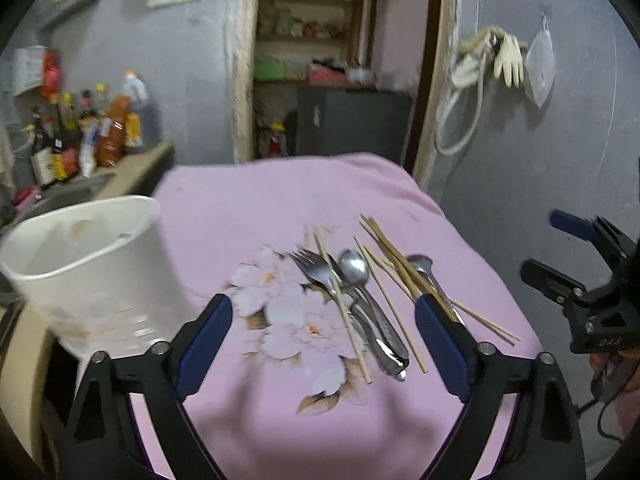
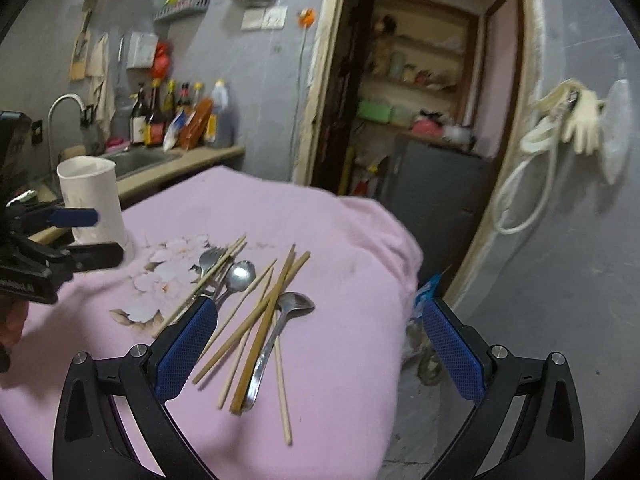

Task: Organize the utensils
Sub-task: 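Grasp a silver fork with the left gripper while the right gripper grasps a silver spoon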

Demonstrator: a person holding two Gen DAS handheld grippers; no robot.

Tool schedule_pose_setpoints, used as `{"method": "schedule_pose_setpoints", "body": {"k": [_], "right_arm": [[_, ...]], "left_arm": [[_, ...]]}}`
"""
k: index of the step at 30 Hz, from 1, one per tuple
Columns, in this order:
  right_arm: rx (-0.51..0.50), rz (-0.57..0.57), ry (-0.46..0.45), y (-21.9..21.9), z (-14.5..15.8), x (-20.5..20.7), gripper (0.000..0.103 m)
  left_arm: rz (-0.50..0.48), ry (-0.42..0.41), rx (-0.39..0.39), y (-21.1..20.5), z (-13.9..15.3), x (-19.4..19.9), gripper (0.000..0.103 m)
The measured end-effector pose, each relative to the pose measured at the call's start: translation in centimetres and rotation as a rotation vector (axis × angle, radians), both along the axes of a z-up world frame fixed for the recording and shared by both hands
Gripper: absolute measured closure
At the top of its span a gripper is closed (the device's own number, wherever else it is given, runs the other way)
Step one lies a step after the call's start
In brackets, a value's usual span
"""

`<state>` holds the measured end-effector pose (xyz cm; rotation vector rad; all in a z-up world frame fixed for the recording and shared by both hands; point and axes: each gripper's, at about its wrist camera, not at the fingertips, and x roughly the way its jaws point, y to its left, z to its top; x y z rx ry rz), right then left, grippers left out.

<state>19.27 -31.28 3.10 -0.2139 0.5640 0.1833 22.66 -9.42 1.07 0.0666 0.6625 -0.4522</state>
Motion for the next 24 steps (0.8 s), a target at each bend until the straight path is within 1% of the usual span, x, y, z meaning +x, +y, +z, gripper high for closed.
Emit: {"method": "schedule_pose_setpoints", "body": {"k": [2,3,4,5,6,8,10,11,13,15,19,21,24], "right_arm": [[0.018,0.029,0.044,-0.4,-0.6,1.5,0.005],[0.026,0.035,0.057,-0.5,-0.9,1.8,0.007],[0.042,0.046,0.092,-0.9,-1.3,2.8,0.011],[0.052,0.050,0.114,-1.0,-1.7,3.3,0.018],[0.065,0.055,0.149,-1.3,-2.1,4.2,0.022],[0.085,0.060,0.214,-1.9,-2.8,5.5,0.034],[0.106,0.064,0.264,-2.3,-3.6,6.3,0.040],[0.116,0.062,0.283,-2.5,-3.9,6.7,0.042],[0.139,0.055,0.313,-3.0,-4.4,7.1,0.043],[0.143,0.057,0.323,-3.2,-4.5,7.2,0.043],[0.139,0.063,0.333,-3.4,-4.8,7.5,0.045],[0.133,0.067,0.332,-3.1,-4.8,7.7,0.045],[0.117,0.084,0.341,-2.5,-5.0,8.3,0.046]], "left_arm": [[-0.031,0.043,0.021,-0.9,-0.8,1.5,0.034],[-0.039,0.060,0.030,-1.2,-1.2,2.1,0.037],[-0.051,0.087,0.043,-1.6,-1.8,3.2,0.045],[-0.054,0.100,0.049,-1.7,-2.0,3.7,0.054],[-0.052,0.121,0.058,-1.9,-2.5,4.6,0.057],[-0.037,0.156,0.051,-1.7,-3.3,6.2,0.069],[-0.031,0.201,0.032,-1.6,-4.0,7.5,0.074],[-0.026,0.227,0.014,-1.2,-4.5,8.4,0.076],[-0.022,0.245,-0.004,-0.9,-4.7,9.0,0.079],[-0.021,0.261,-0.015,-0.7,-5.2,9.8,0.079],[-0.023,0.327,-0.054,-0.6,-5.9,11.4,0.081],[-0.012,0.339,-0.074,-0.7,-5.9,11.8,0.082],[-0.009,0.378,-0.129,-0.2,-5.9,12.5,0.084]]}}
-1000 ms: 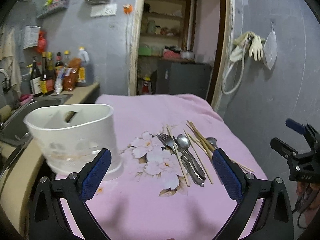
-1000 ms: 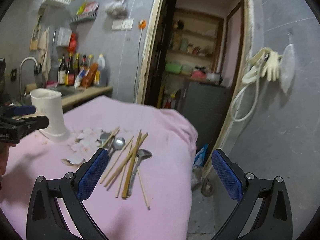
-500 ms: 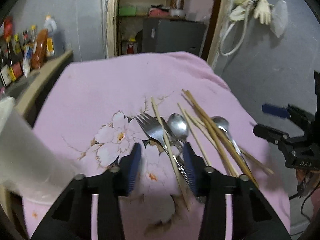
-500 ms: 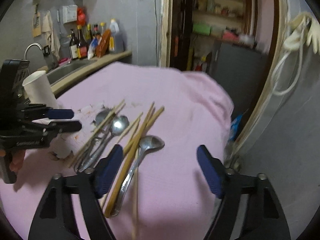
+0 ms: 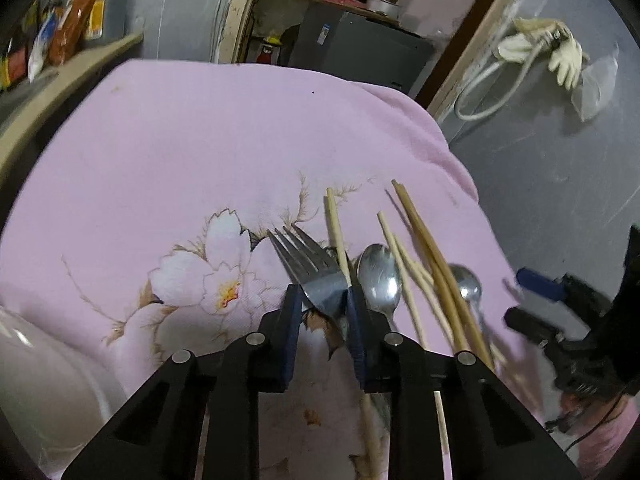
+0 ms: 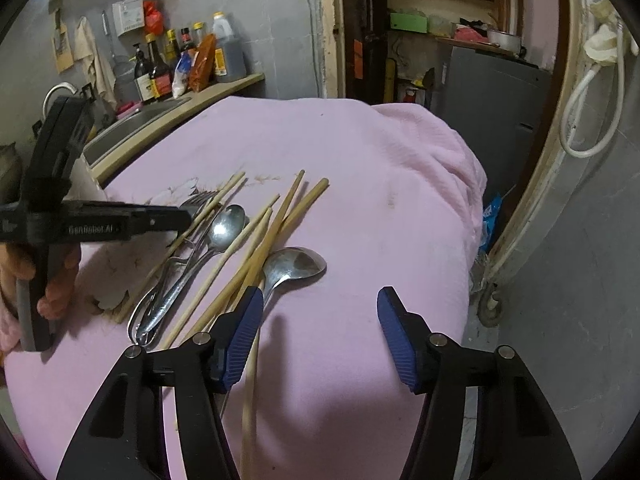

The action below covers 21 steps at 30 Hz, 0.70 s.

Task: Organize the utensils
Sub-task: 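Grasp a silver fork with the left gripper while the right gripper grasps a silver spoon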

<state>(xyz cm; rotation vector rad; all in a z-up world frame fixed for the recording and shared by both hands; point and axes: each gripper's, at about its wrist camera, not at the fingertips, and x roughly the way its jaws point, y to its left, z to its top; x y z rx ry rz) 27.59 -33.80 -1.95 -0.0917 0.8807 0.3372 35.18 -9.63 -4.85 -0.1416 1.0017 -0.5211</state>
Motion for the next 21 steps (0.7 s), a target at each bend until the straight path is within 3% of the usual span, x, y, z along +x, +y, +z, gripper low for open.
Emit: {"method": "schedule_pose_setpoints", "body": {"k": [4,9,13,17,18,20,21], "right_arm": [[0.016,0.024,0.033,0.2,-0.4,1.0,0.046],[-0.014,0.059,0.078,1.1,-1.3,2.4,0.046],[-0.036,0.064,0.102,1.7,-2.0,3.8,0.047],[-0.007,0.071,0.136,1.8,-2.4,5.6,0.047],[0.005,0.067,0.144,1.8,-2.5,5.8,0.048],[0.039,0.070,0.162,1.7,-2.6,6.1,0.061],[0.050,0.074,0.167,1.8,-2.5,6.0,0.061]], "left_arm": [[0.002,0.011,-0.027,0.3,0.1,0.2,0.086],[-0.010,0.015,-0.045,-0.3,0.4,0.1,0.099],[-0.022,-0.001,-0.029,-0.9,0.4,0.0,0.100],[-0.015,0.036,-0.058,-0.4,0.2,0.3,0.101],[-0.014,0.041,-0.058,-0.3,0.3,0.3,0.101],[-0.015,0.035,-0.052,-0.2,0.7,-0.2,0.102],[-0.020,0.026,-0.051,-0.1,0.9,-0.5,0.102]]}}
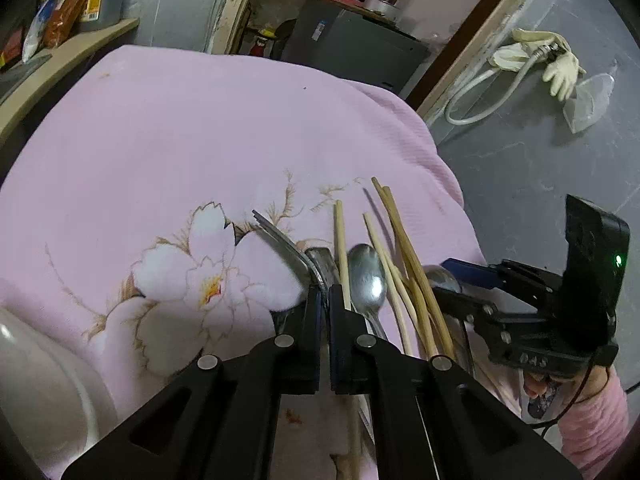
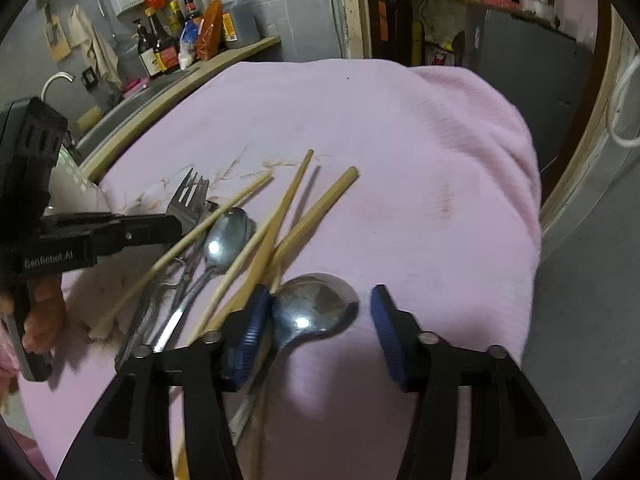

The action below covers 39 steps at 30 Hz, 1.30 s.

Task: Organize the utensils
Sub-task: 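Grasp a silver fork with the left gripper while the right gripper grasps a silver spoon, then carry fork and spoon over the white holder and open both grippers to drop them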

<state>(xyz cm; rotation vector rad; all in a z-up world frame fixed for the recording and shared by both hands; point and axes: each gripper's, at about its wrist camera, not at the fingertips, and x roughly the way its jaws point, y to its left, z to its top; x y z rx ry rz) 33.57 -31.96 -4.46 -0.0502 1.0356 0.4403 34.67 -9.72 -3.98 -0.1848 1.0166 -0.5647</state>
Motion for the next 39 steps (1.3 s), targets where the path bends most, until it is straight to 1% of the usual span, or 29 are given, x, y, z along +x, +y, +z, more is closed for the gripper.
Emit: {"method": "schedule_pose_setpoints", "body": {"k": [2,4,5,7,10,13,14,15,16,17,23,24,25,26,29,33,38,39], "right_arm": [[-0.006,0.002,-0.002,0.3,0.1,-0.4,0.061],[-0.028,0.003,-0.025,0.6,0.1,-1.0,0.061],[-0.040,-0.001,-0.041,0.8,0.3,-1.4,0.061],[-0.052,-0.009,-0.071,0.9,0.5,-2.2,0.061],[-0.095,-0.010,-0.163,1.4,1.1,-4.3,0.061],[-0.123,-0.020,-0.281,2.0,2.0,-6.7,0.061],[-0.136,-0.030,-0.350,2.1,2.6,-7.9,0.061],[-0.142,-0.036,-0.388,2.2,2.9,-8.7,0.061],[-0.155,-0.050,-0.465,2.4,3.6,-10.0,0.061],[-0.159,-0.059,-0.507,2.6,4.0,-10.7,0.061],[-0.211,-0.132,-0.771,4.0,4.9,-15.0,0.061],[-0.223,-0.147,-0.823,4.3,5.1,-15.6,0.061],[-0.229,-0.154,-0.850,4.6,5.3,-15.8,0.061],[-0.234,-0.167,-0.899,5.0,5.7,-16.2,0.061],[-0.238,-0.184,-0.986,5.7,6.9,-16.9,0.061],[-0.214,-0.179,-1.081,7.5,9.5,-17.3,0.061],[-0.153,-0.143,-1.162,10.7,12.6,-16.5,0.061],[-0.143,-0.137,-1.171,11.1,12.8,-16.8,0.061]], "left_arm": [[-0.015,-0.042,0.002,0.1,0.7,-1.0,0.102],[-0.021,-0.084,0.014,0.1,1.1,-1.9,0.102],[-0.017,-0.119,0.025,0.2,1.5,-2.7,0.102],[-0.003,-0.163,0.039,0.3,1.9,-3.8,0.103],[0.017,-0.252,0.071,0.2,2.6,-6.0,0.103],[0.033,-0.350,0.084,0.2,3.2,-8.6,0.103],[0.039,-0.384,0.086,0.2,3.4,-9.5,0.103],[0.043,-0.411,0.089,0.0,3.4,-10.2,0.103],[0.051,-0.437,0.092,-0.2,3.5,-10.8,0.103],[0.060,-0.470,0.092,-0.2,3.8,-11.6,0.103],[0.113,-0.571,0.065,0.3,4.5,-14.1,0.103],[0.120,-0.581,0.060,0.9,4.6,-14.2,0.103],[0.132,-0.595,0.055,1.4,4.9,-14.7,0.103],[0.146,-0.611,0.048,1.8,5.2,-14.9,0.103],[0.174,-0.650,0.020,3.6,6.5,-15.7,0.103],[0.207,-0.713,-0.004,6.6,8.9,-16.2,0.103],[0.308,-0.790,-0.014,11.1,12.3,-15.9,0.103],[0.328,-0.806,-0.009,12.0,12.9,-15.8,0.103]]}}
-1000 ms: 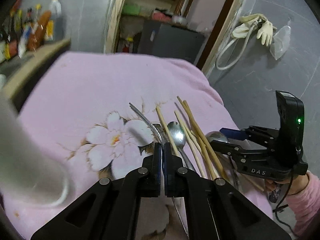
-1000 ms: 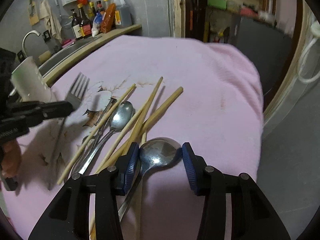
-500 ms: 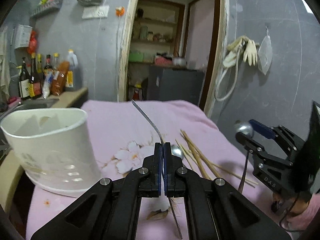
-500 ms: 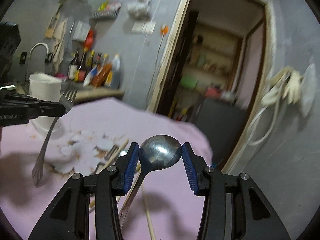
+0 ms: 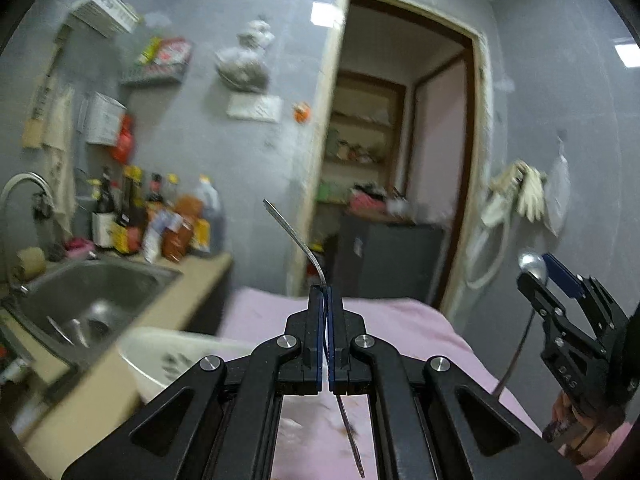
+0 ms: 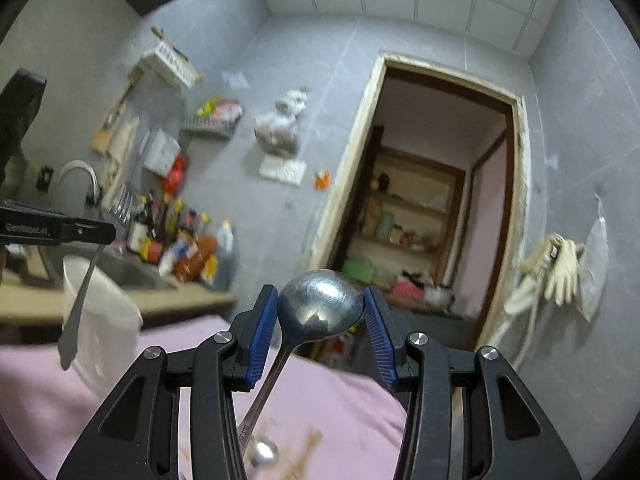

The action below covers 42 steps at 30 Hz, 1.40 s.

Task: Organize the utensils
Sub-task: 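Carry fork and spoon over the white holder and open both grippers to drop them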

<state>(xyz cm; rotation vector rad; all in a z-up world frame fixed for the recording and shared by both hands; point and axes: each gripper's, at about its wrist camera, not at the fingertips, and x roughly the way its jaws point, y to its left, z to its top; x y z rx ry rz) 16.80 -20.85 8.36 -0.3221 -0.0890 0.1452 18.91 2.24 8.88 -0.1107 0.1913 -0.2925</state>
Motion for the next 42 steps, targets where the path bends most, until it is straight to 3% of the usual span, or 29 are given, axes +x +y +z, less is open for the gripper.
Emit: {"method": "schedule_pose_setpoints", "body": {"k": [6,13,21,26,29,32,39,42], "right_arm": [[0.072,0.096,-0.045,4.8,2.8,2.2,0.061],[0.101,0.167,-0.059,10.3,3.5,4.7,0.061],[0.043,0.162,-0.010,14.2,0.2,7.5,0.061],[-0.002,0.152,0.031,15.3,-2.6,8.5,0.061],[-0.005,0.155,0.060,15.3,-4.0,8.8,0.061],[-0.019,0.161,0.083,15.4,-4.8,8.7,0.061],[-0.019,0.181,0.171,15.2,-6.1,8.7,0.061],[-0.010,0.186,0.182,14.9,-6.1,8.4,0.054]], "left_arm": [[0.149,-0.088,0.026,6.0,2.8,1.0,0.103],[0.244,-0.100,0.029,10.6,2.1,4.2,0.103],[0.276,-0.032,-0.020,12.3,-1.8,7.2,0.103],[0.300,0.035,-0.063,12.5,-4.4,7.8,0.103],[0.299,0.038,-0.050,12.1,-5.3,7.4,0.103],[0.290,0.048,-0.031,11.5,-5.8,7.4,0.103],[0.232,0.120,-0.073,11.5,-6.9,7.6,0.102],[0.229,0.134,-0.084,11.5,-6.9,7.3,0.101]]}}
